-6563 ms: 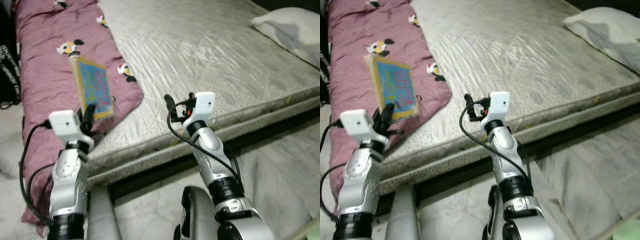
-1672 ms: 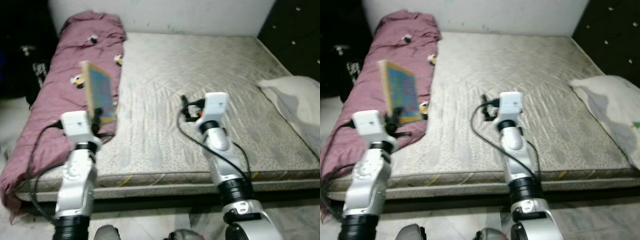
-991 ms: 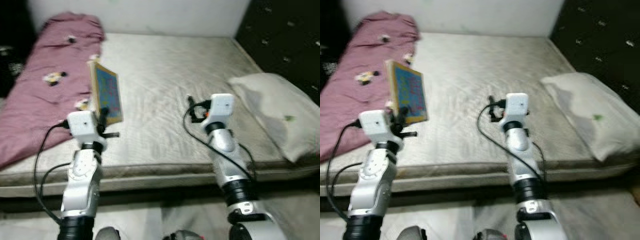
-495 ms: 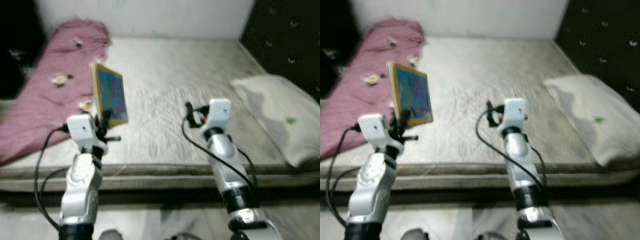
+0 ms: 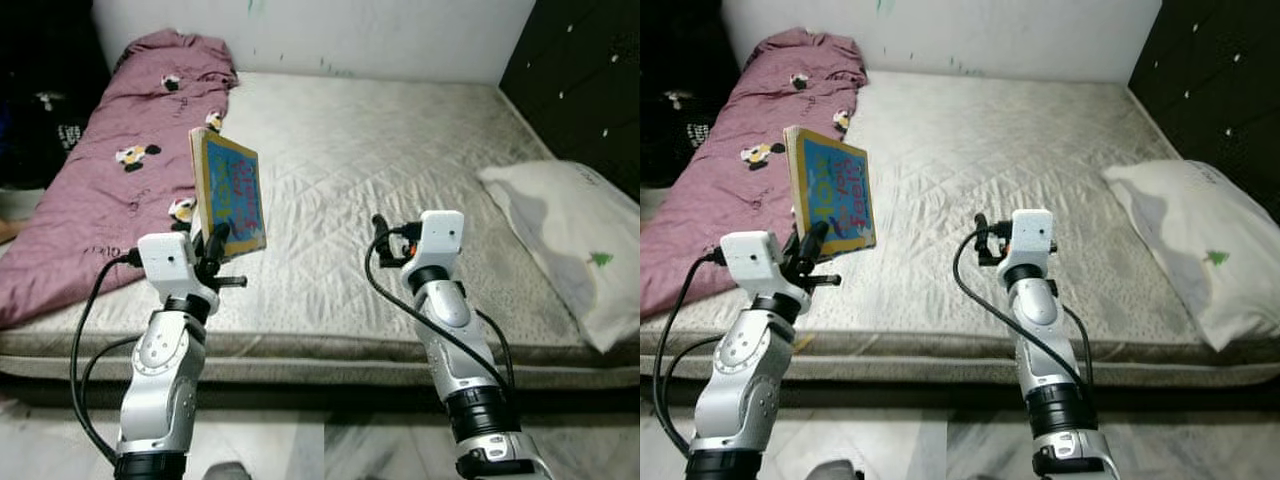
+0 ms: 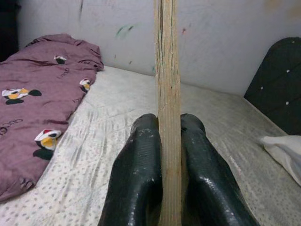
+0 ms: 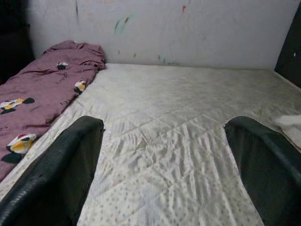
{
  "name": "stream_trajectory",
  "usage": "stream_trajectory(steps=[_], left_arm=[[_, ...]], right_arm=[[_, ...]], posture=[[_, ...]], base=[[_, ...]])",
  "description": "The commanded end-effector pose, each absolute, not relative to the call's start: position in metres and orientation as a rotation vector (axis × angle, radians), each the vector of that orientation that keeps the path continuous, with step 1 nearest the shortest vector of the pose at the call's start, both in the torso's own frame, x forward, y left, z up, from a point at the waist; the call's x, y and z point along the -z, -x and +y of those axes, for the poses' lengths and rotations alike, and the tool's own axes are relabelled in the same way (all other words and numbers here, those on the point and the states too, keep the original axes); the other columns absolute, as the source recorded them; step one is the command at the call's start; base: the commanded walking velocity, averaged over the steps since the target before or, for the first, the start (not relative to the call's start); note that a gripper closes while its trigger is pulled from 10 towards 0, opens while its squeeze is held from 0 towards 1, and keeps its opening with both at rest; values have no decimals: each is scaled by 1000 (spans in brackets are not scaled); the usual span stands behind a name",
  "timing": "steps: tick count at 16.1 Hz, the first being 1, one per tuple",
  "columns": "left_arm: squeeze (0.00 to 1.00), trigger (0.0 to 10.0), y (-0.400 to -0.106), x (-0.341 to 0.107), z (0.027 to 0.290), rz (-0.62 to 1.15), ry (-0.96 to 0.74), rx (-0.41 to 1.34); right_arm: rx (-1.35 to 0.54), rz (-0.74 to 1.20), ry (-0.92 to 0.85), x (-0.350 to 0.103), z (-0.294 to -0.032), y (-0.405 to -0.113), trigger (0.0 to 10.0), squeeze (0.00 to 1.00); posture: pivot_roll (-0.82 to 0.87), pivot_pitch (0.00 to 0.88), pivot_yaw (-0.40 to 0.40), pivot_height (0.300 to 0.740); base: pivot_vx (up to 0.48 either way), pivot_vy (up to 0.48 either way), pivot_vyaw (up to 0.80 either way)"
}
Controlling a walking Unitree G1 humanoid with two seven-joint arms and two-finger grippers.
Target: Clean up the room
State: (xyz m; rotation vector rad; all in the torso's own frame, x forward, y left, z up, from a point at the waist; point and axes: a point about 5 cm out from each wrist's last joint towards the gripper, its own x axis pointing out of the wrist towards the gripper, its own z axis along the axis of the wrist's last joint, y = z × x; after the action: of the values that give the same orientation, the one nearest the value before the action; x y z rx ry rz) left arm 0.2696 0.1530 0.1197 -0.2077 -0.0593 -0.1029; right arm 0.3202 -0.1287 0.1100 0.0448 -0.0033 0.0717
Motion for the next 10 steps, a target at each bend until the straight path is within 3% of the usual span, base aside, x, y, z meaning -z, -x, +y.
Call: stream_trajectory(steps=[1, 10], left_arm=[[0, 10000, -269, -130, 150, -106, 207, 117], [0, 10000, -263, -125, 152, -62, 201, 104]], right_arm=[[-64, -17, -34, -116, -131, -323, 10000, 0], [-42, 4, -41, -113, -131, -317, 10000, 0]], posture=[[-54, 2, -44, 740], [-47, 32, -35, 740]], base=[[356, 0, 0], [311, 0, 0]])
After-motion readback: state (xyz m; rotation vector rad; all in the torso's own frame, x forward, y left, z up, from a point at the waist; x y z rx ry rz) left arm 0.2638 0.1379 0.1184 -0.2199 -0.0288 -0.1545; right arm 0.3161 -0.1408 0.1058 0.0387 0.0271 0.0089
